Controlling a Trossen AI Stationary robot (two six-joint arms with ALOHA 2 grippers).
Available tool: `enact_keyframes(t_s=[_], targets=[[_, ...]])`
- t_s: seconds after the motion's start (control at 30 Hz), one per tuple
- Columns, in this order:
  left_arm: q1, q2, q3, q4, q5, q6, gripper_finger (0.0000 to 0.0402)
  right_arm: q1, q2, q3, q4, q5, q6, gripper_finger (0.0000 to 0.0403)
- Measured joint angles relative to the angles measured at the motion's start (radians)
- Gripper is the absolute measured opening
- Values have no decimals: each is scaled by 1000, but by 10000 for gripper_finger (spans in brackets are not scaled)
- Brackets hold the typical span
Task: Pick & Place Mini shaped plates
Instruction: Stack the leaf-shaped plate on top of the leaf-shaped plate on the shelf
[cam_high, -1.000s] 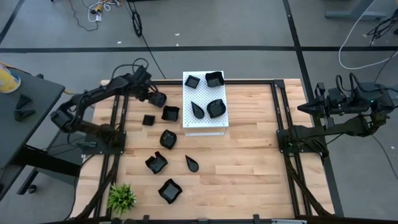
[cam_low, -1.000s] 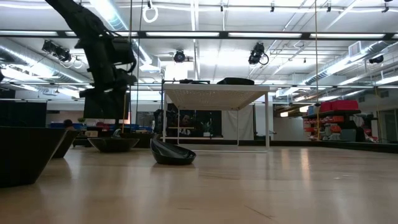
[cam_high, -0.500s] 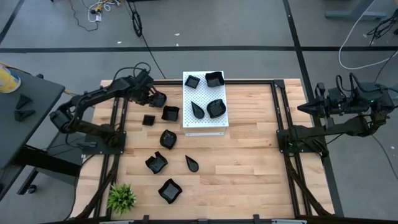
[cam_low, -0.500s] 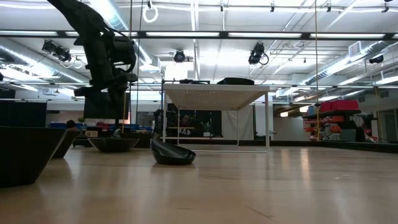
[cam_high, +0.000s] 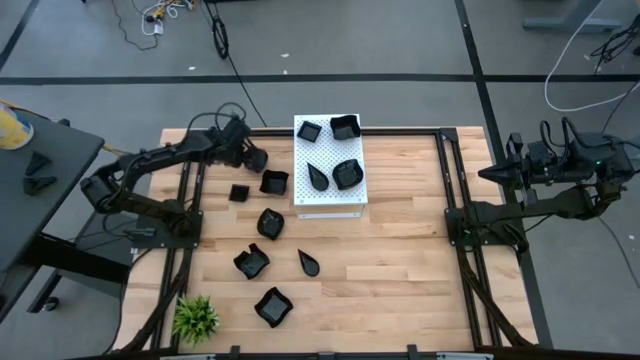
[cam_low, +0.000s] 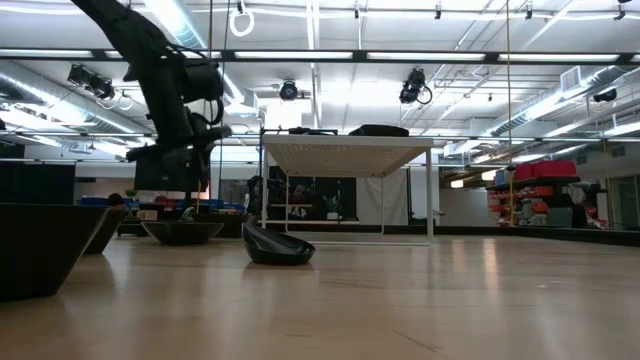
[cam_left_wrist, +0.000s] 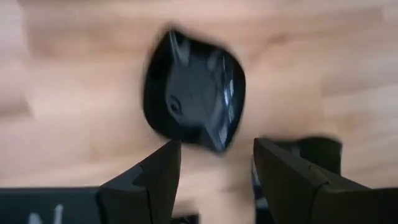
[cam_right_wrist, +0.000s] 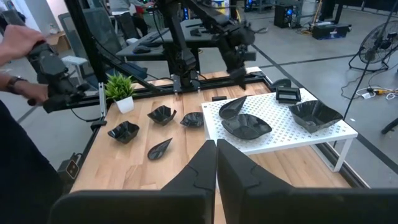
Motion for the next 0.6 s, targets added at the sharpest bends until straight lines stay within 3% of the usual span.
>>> enact_keyframes(t_s=[0.3, 0.6], targets=[[-53, -60, -192, 174, 1, -271, 209, 0, 0, 0, 0, 0, 0, 19], [-48, -60, -263, 295, -87, -449, 209, 0, 0, 0, 0, 0, 0, 19]])
